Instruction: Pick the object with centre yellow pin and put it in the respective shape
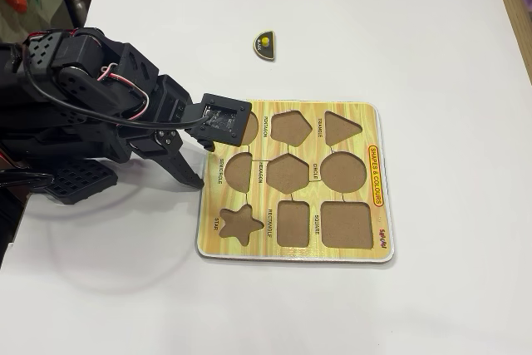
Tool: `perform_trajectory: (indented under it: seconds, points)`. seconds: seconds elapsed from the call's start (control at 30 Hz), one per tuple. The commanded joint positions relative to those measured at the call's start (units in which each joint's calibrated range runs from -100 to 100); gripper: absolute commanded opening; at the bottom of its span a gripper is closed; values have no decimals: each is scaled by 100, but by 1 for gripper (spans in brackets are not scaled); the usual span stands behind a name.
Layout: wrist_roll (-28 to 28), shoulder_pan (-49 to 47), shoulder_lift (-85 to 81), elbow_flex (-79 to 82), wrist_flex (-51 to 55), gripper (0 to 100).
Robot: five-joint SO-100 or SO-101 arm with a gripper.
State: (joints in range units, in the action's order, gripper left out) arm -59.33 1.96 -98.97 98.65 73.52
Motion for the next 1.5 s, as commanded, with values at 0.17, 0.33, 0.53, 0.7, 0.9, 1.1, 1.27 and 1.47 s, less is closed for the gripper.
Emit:
perform_trajectory:
  seconds: [0.17,0.33,0.53,0.7,0.9,1.1,1.27,1.47]
  points:
    - [29,57,56,45,107,21]
    - [13,38,81,-27,124,21]
    - [29,9,315,-369,141,21]
    - [34,-1,1596,-1331,141,21]
    - [39,-206,2960,-2482,150,21]
    - [39,-675,4148,-3498,150,21]
    - [44,-1183,5060,-4478,159,21]
    - [44,-1818,5905,-5369,159,21]
